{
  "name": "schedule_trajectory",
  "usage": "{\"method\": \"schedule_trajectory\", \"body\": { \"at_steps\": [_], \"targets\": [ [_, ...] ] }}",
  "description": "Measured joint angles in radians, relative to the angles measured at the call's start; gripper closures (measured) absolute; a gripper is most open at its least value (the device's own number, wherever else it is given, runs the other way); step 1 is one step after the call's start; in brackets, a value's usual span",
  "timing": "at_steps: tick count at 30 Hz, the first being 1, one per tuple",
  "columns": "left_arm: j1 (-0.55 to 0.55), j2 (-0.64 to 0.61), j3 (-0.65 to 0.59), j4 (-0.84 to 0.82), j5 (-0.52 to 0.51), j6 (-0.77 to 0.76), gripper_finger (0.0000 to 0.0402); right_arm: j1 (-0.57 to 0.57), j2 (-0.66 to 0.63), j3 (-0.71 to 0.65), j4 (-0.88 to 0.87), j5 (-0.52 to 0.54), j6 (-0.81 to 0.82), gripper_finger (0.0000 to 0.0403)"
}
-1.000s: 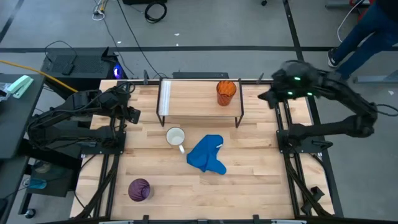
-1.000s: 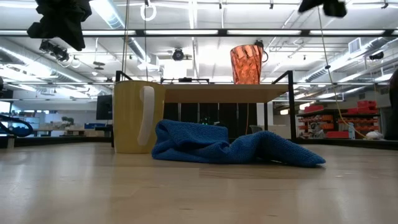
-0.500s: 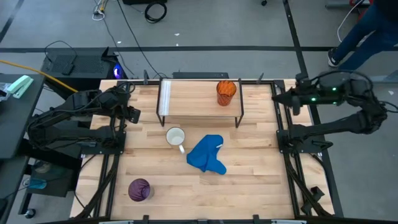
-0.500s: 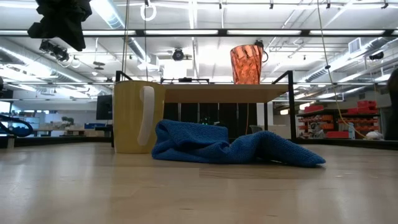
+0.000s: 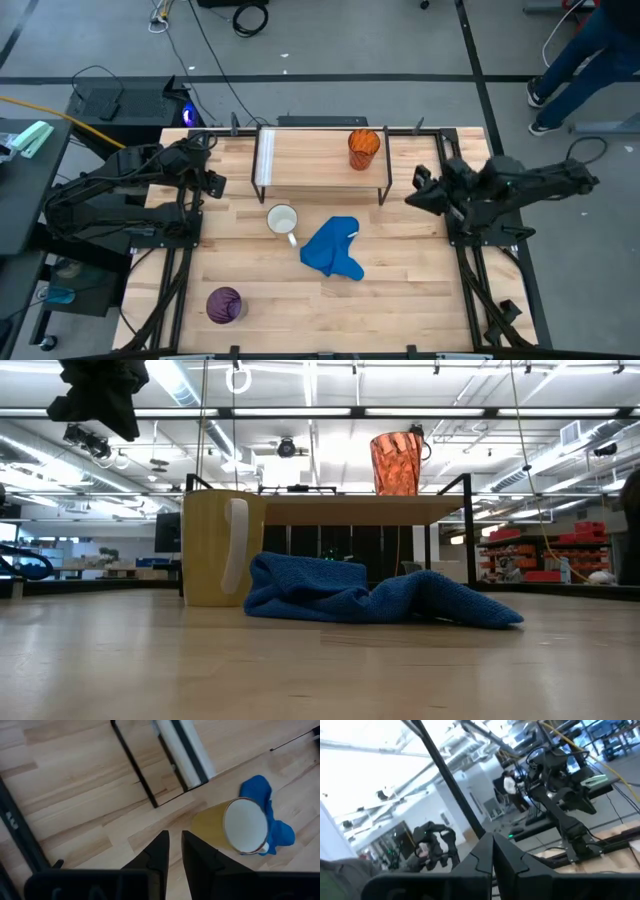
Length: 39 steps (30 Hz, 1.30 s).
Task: Stack small to large cups/mugs on shelf
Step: Put the yellow mug on the shelf
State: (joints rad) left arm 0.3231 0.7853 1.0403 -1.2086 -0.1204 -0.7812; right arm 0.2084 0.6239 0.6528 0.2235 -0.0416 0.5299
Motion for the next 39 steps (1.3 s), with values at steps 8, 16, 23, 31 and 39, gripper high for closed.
{"method": "schedule_trajectory", "body": {
  "at_steps": [8,16,23,31,39],
  "targets": [
    [0.0,0.0,0.0,0.128,0.0,0.04,0.0348,0.158,-0.115,-0.212,0.227,0.173,-0.04,0.0387],
    [-0.036,0.0,0.0,0.221,0.002,0.045,0.0343,0.201,-0.175,-0.364,0.311,0.244,0.017,0.0386],
    [-0.158,0.013,0.0,0.378,0.133,0.033,0.0345,0.201,-0.183,-0.388,0.303,0.254,0.021,0.0386],
    [-0.289,0.125,0.0,0.449,0.169,0.002,0.0338,0.201,-0.182,-0.388,0.239,0.254,0.046,0.0386],
    [-0.291,0.326,0.0,0.448,0.167,0.007,0.0333,0.2,-0.182,-0.388,0.226,0.253,0.025,0.0386]
  ]
}}
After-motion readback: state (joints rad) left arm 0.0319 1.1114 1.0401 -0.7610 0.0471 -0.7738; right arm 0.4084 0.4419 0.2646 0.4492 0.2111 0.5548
